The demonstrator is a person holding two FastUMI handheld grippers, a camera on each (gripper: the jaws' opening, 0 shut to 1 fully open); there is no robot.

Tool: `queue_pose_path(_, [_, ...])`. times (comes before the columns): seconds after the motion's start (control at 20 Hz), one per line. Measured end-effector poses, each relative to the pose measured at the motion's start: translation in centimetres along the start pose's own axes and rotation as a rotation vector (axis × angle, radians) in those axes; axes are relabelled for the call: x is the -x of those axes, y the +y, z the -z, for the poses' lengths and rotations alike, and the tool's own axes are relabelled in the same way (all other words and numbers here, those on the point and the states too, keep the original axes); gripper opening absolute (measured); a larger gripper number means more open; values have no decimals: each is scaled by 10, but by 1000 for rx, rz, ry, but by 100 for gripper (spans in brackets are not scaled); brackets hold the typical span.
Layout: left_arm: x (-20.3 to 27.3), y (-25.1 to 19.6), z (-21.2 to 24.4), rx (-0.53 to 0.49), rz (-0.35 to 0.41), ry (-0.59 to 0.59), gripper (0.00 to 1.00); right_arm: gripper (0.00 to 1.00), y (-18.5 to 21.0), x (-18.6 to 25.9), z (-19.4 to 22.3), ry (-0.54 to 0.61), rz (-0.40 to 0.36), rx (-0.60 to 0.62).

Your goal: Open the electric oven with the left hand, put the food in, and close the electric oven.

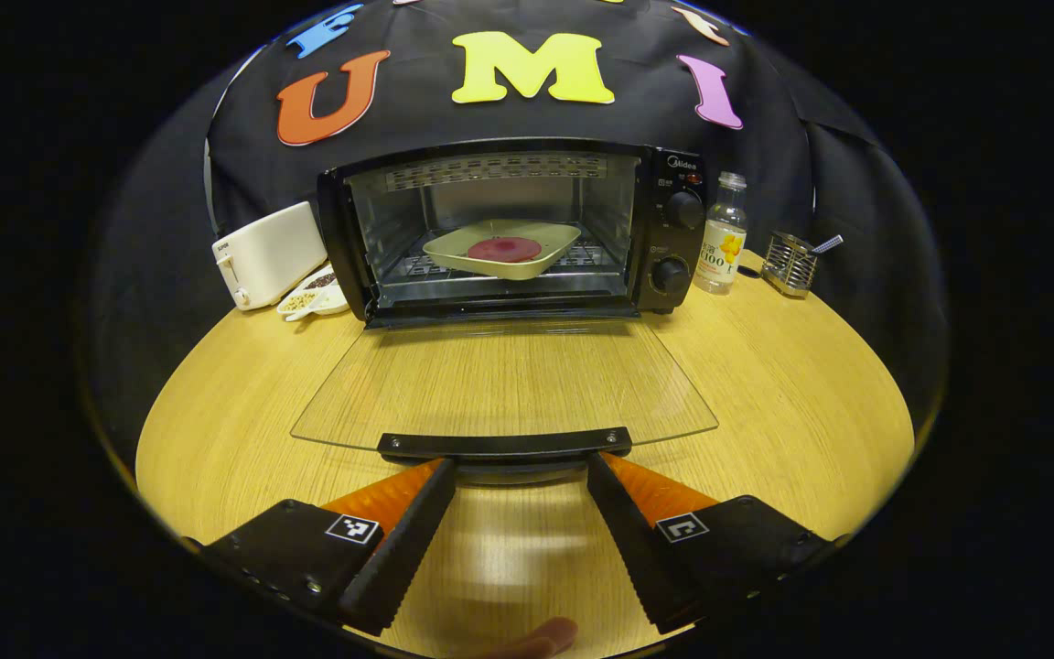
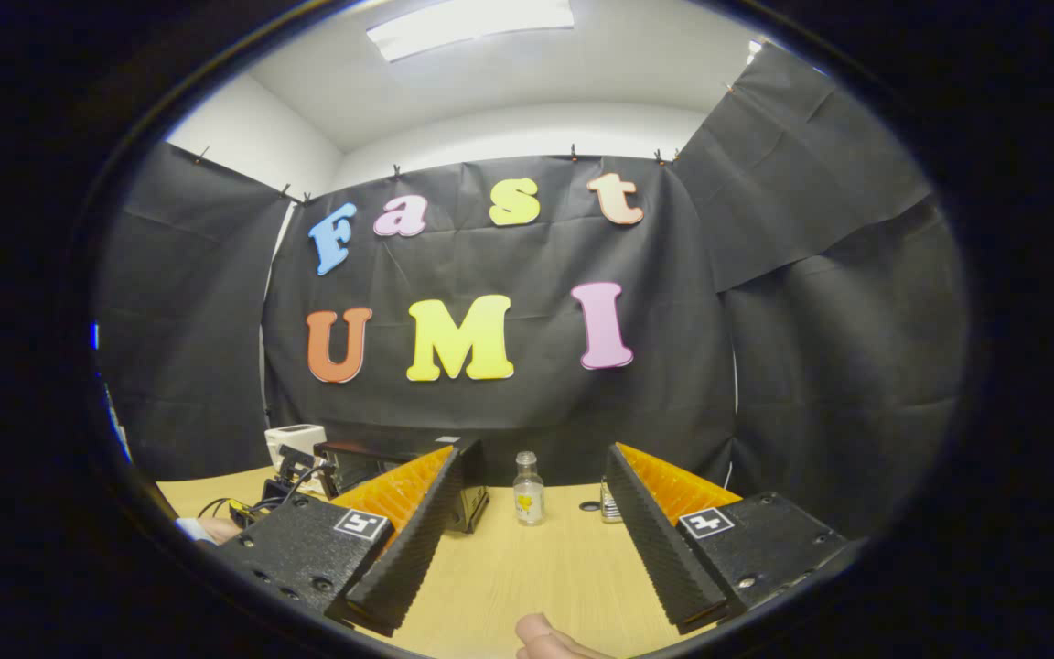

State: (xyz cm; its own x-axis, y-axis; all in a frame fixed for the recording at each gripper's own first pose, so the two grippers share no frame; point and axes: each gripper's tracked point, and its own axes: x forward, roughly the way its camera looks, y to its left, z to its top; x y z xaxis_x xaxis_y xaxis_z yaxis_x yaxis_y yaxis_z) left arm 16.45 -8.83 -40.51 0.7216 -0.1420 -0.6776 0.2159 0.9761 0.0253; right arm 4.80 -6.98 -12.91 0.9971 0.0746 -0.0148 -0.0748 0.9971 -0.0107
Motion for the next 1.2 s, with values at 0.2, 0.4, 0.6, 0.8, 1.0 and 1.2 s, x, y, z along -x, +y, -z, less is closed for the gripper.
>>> queue_pose_path(0.2, [5,1,-9,2,-3,-2,94,96,3,9,-4,-9,-4,11])
queue_pose_path(0.4, [14,3,-28,4,-6,-20,94,96,-1,15,-6,-10,1,16])
queue_pose_path(0.6, [21,4,-49,18,-6,-23,95,100,-3,22,-7,-13,14,27])
queue_pose_path(0.8, [26,8,-72,25,-3,-37,95,100,-7,29,-2,11,25,22])
queue_pose_path(1.0, [28,12,-111,14,-12,-81,95,100,-8,40,-7,11,34,27])
queue_pose_path(1.2, [23,16,-149,-6,-34,-146,95,100,-8,50,-1,37,45,23])
